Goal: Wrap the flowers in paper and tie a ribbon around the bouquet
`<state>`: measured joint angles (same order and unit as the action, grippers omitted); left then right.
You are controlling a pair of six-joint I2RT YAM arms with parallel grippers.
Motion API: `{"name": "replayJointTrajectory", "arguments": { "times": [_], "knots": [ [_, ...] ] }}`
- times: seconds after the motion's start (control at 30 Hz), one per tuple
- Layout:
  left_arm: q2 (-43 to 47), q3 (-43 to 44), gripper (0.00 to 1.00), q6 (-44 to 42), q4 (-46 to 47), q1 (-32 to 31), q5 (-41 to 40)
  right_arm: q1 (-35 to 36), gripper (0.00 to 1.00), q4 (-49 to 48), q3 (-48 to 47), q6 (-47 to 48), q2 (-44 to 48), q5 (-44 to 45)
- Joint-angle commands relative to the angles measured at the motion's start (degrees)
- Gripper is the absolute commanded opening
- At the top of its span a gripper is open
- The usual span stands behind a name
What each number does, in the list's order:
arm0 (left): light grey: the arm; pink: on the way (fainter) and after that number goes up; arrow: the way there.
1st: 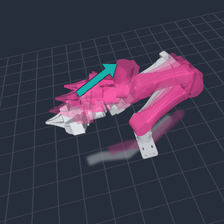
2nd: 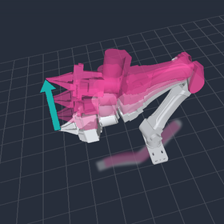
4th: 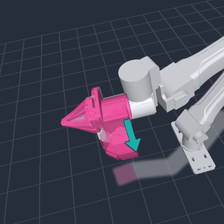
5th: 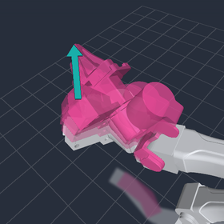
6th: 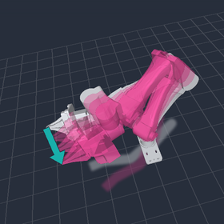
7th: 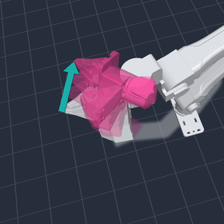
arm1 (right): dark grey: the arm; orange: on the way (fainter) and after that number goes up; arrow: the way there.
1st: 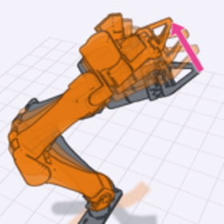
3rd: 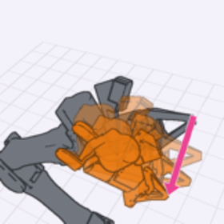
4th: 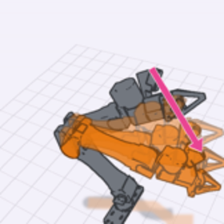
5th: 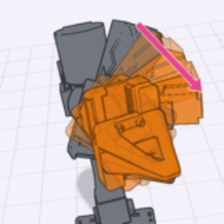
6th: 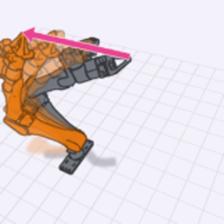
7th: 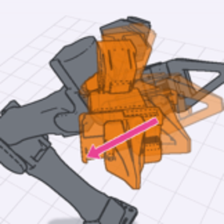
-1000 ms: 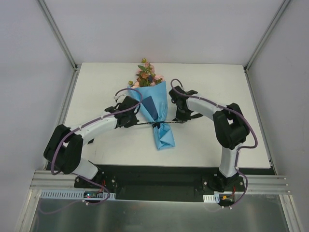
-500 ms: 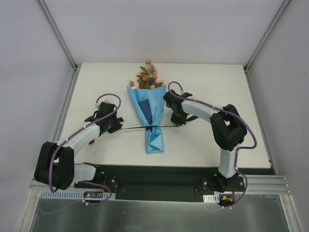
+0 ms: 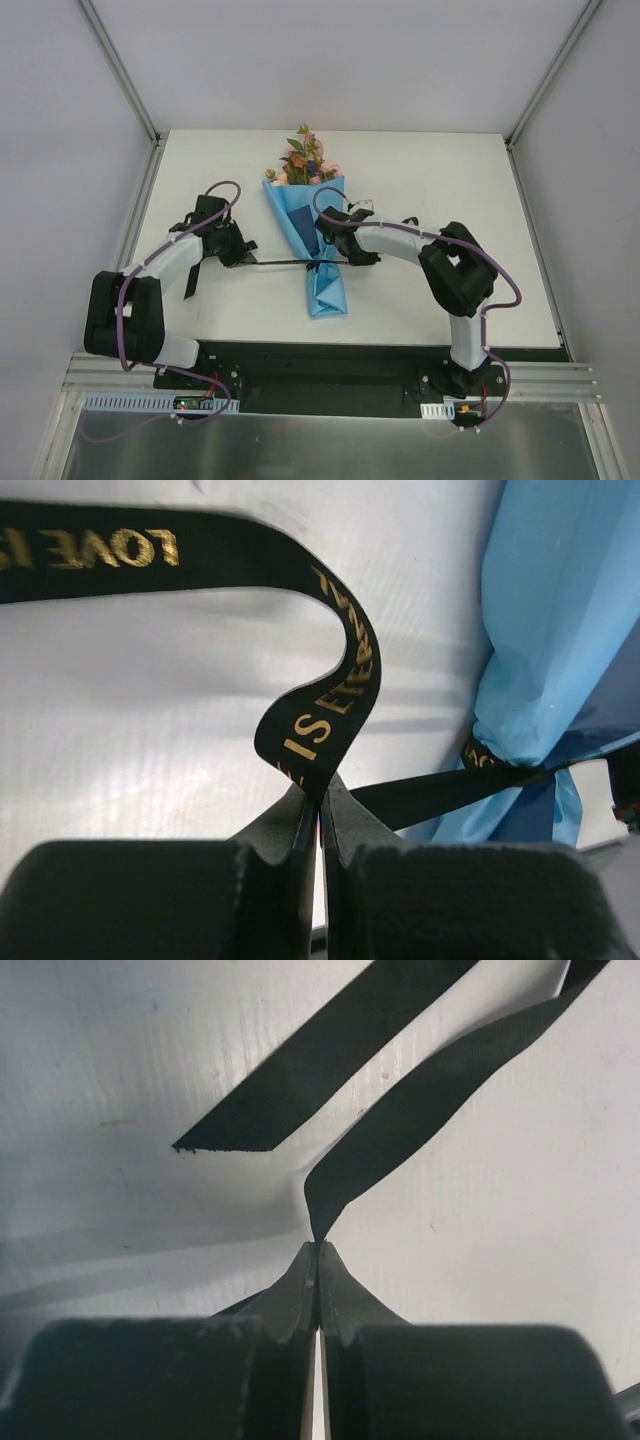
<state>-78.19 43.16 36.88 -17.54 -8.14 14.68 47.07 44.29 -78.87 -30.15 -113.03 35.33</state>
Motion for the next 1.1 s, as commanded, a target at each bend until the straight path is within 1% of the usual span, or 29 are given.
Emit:
{"name": "replayJointTrajectory", "arguments": {
  "times": [0.0, 0.03, 0.07, 0.1, 0.13, 0.2, 0.23, 0.27, 0.33, 0.37, 0.4, 0.43, 0.47, 0.5, 0.53, 0.57, 0.6, 0.63, 0.67, 0.7, 0.73, 0.77, 0.8, 0.83, 0.9, 0.93, 1.0, 1.03, 1.07],
  "knots": [
    [-4.3, 3.2, 0.00, -7.4, -4.6, -2.6, 15.3, 0.4, 0.00, -9.0, 1.9, 14.0, 5.9, 1.0],
    [-4.1, 2.6, 0.00, -11.7, -4.6, -3.8, 16.8, 0.4, 0.00, -10.6, 2.1, 19.6, 6.2, 0.0],
    [-3.1, 2.0, 0.00, -13.3, -4.4, -4.5, 19.2, 0.4, 0.00, -14.7, 2.7, 23.4, 7.4, -3.0],
    [-3.0, 1.2, 0.00, -14.8, -3.6, -4.7, 30.7, 0.6, 0.00, -17.1, 3.7, 26.6, 8.3, -4.8],
    [-3.3, -0.7, 0.00, -16.0, -1.2, -4.0, 36.9, 0.5, 0.00, -20.4, 5.4, 31.5, 9.1, -6.3],
    [-2.9, -3.3, 0.00, -14.2, 4.0, -3.3, 50.2, -0.1, 0.01, -21.9, 6.4, 33.4, 11.2, -11.0],
    [-1.2, -6.0, 0.00, -10.6, 9.7, -2.7, 51.1, -1.0, 0.01, -22.1, 6.4, 33.1, 11.7, -13.2],
    [-0.1, -6.9, 0.00, -9.0, 11.7, -2.3, 50.5, -2.8, 0.00, -21.9, 6.4, 31.1, 12.0, -16.6],
    [3.4, -9.0, 0.00, -2.0, 16.0, -1.0, 47.4, -4.7, 0.01, -20.7, 6.6, 26.8, 12.7, -18.4],
    [4.4, -9.8, 0.00, 0.8, 21.8, 0.7, 46.5, -6.3, 0.00, -20.6, 7.0, 22.7, 13.0, -21.8],
    [5.2, -10.8, 0.00, 7.5, 26.6, 2.1, 46.2, -7.0, 0.00, -20.6, 7.3, 20.8, 13.8, -23.4],
    [6.2, -13.4, 0.00, 11.7, 32.1, 3.1, 46.9, -7.6, 0.01, -20.8, 7.8, 18.9, 14.1, -24.7],
    [6.2, -14.9, 0.00, 16.2, 43.1, 6.4, 46.9, -8.8, 0.00, -20.7, 8.9, 14.0, 14.2, -26.1],
    [5.9, -18.2, 0.00, 25.8, 48.5, 7.8, 46.8, -9.4, 0.00, -20.0, 9.0, 11.5, 14.2, -25.8],
    [4.2, -19.7, 0.00, 29.7, 52.9, 9.7, 46.2, -9.8, 0.00, -17.2, 8.9, 8.9, 13.9, -24.4],
    [3.2, -20.6, 0.00, 32.5, 55.0, 13.5, 45.4, -10.1, 0.00, -15.0, 7.8, 7.0, 13.3, -18.7],
    [2.4, -21.6, 0.00, 34.9, 54.0, 14.8, 44.3, -9.9, 0.00, -11.8, 6.2, 3.4, 12.1, -14.7],
    [0.8, -21.5, 0.00, 34.5, 50.7, 16.2, 42.9, -9.5, 0.00, -1.2, 3.1, 1.2, 7.3, -9.9],
    [0.1, -21.0, 0.00, 32.8, 46.6, 17.0, 39.7, -9.4, 0.00, 7.5, -0.6, -2.6, 3.7, 0.3],
    [-0.6, -18.8, 0.00, 28.1, 36.3, 17.6, 37.0, -9.4, 0.00, 16.6, -10.2, -10.5, -0.9, 3.5],
    [-2.3, -18.1, 0.00, 26.6, 33.3, 17.7, 34.7, -9.4, 0.00, 24.7, -13.1, -10.6, -4.3, 4.9],
    [-3.3, -18.0, 0.00, 26.2, 32.7, 17.8, 32.0, -8.6, 0.00, 25.6, -14.6, -10.4, -8.8, 5.2],
    [-4.3, -18.8, 0.00, 27.7, 33.4, 18.2, 31.6, -8.2, 0.00, 25.6, -14.6, -10.3, -9.5, 4.8],
    [-6.5, -18.9, 0.00, 28.1, 34.1, 18.5, 31.4, -8.0, 0.00, 23.8, -13.5, -10.0, -9.6, 3.4],
    [-7.8, -18.5, 0.00, 26.8, 33.8, 19.0, 30.9, -7.6, 0.00, 21.3, -10.1, -9.6, -8.3, 1.9],
    [-8.3, -18.2, 0.00, 26.1, 31.3, 19.9, 30.5, -7.7, 0.00, 19.8, -9.5, -8.9, -8.2, 1.2],
    [-8.2, -18.7, 0.00, 24.3, 31.1, 21.6, 30.1, -8.2, 0.00, 19.9, -9.0, -8.8, -8.4, 1.6],
    [-7.9, -18.9, 0.00, 23.5, 29.8, 23.8, 30.1, -8.7, 0.00, 19.4, -8.0, -8.7, -8.4, 1.3],
    [-7.8, -19.1, 0.00, 22.7, 29.7, 24.7, 30.5, -9.7, 0.01, 18.5, -7.3, -8.0, -8.3, 0.7]
  ]
}}
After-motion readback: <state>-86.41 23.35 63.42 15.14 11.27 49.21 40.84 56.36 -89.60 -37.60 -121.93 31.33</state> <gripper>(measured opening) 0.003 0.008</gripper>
